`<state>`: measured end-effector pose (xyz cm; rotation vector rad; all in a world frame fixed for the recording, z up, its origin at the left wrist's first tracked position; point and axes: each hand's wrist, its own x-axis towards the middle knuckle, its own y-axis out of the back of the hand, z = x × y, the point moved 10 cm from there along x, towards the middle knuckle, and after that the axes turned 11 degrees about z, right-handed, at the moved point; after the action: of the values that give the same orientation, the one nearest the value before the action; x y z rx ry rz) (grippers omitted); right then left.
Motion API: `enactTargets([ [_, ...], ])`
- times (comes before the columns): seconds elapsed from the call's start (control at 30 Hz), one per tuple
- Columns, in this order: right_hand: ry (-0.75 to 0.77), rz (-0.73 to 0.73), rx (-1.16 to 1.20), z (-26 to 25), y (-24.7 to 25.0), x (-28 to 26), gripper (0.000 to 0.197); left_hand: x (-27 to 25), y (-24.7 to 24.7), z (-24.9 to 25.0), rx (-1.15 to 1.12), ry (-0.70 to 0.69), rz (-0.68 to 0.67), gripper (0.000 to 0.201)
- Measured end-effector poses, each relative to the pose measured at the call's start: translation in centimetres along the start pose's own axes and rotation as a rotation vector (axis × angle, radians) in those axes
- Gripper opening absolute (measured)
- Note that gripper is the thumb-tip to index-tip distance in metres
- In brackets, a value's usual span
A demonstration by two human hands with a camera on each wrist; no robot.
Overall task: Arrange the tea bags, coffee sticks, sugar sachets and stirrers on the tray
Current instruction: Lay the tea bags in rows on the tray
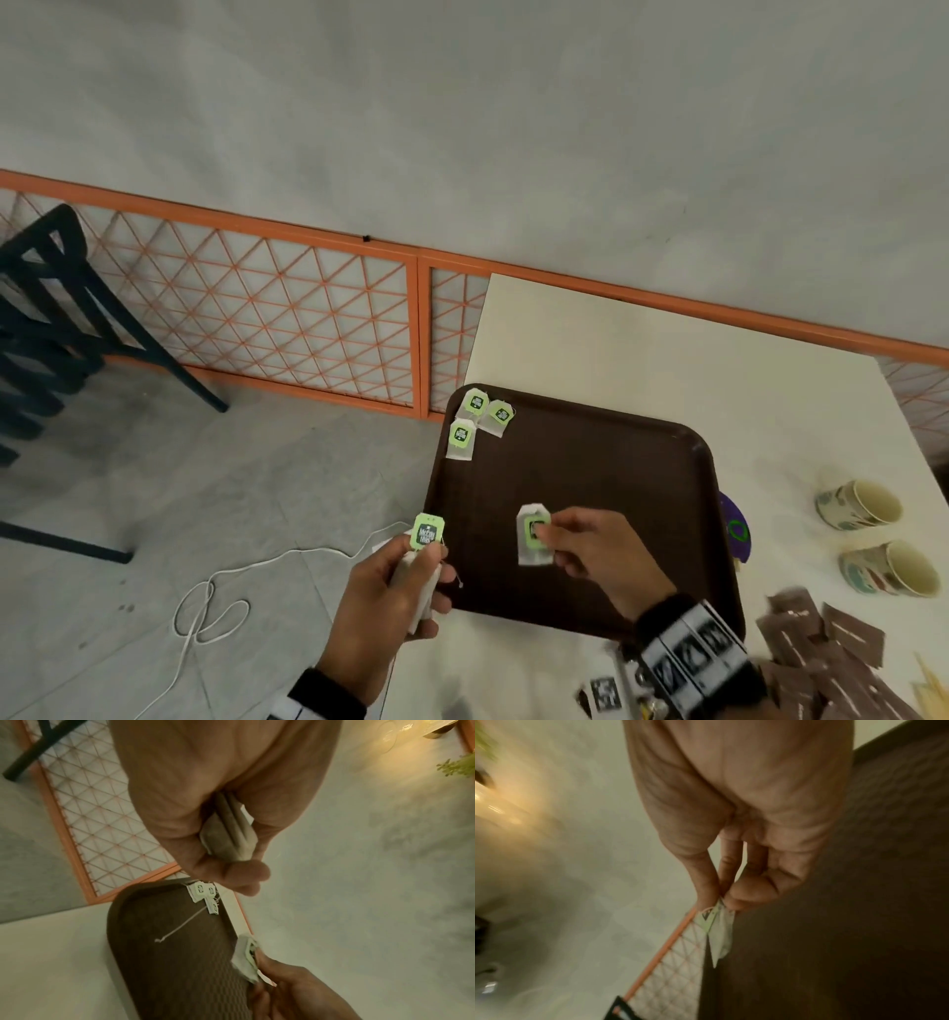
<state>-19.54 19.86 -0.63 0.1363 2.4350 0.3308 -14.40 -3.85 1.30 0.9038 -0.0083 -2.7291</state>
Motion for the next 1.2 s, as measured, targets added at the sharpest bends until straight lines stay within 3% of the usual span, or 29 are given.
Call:
enactTargets([
  [0.1,-0.080,0.090,0.125,-0.2,-1.1,6.3,0.019,0.9,0.9,-0.8,0.028,0.045,0.036,0.017],
  [0.2,-0.101,0.090,0.198,-1.5,-3.8,10.6,0.010,1.4,1.3,-1.8,0.077,0.088,0.022,0.018],
  [0.4,-0.074,0.136,0.092,-3.2,-5.7,14.4,0.019,1.3,1.2,-2.9,0.066,0.182,0.002,0.018],
  [0.67,-0.058,0.300,-0.170,-3.0,-4.8,15.4,0.021,1.8,0.1,-2.3,0.052,0.185,-0.006,0.018],
  [0.9,-0.024,0.293,-0.123,-3.2,-4.2,14.4,0.017,1.4,-0.5,-1.3,-0.012,0.150,-0.024,0.020],
  [0.97,0.055,0.307,-0.190,-4.3,-3.8,12.9,0.013,1.3,-0.6,-0.8,-0.059,0.136,-0.022,0.020],
  [1.03,0.159,0.218,-0.228,-6.0,-4.2,9.7,0.010,1.1,-0.8,-0.2,-0.123,0.135,-0.023,0.019],
  [1.2,0.235,-0.281,-0.102,-8.1,-6.6,-2.6,0.024,0.1,-2.7,1.2,-0.224,0.097,-0.105,0.022],
])
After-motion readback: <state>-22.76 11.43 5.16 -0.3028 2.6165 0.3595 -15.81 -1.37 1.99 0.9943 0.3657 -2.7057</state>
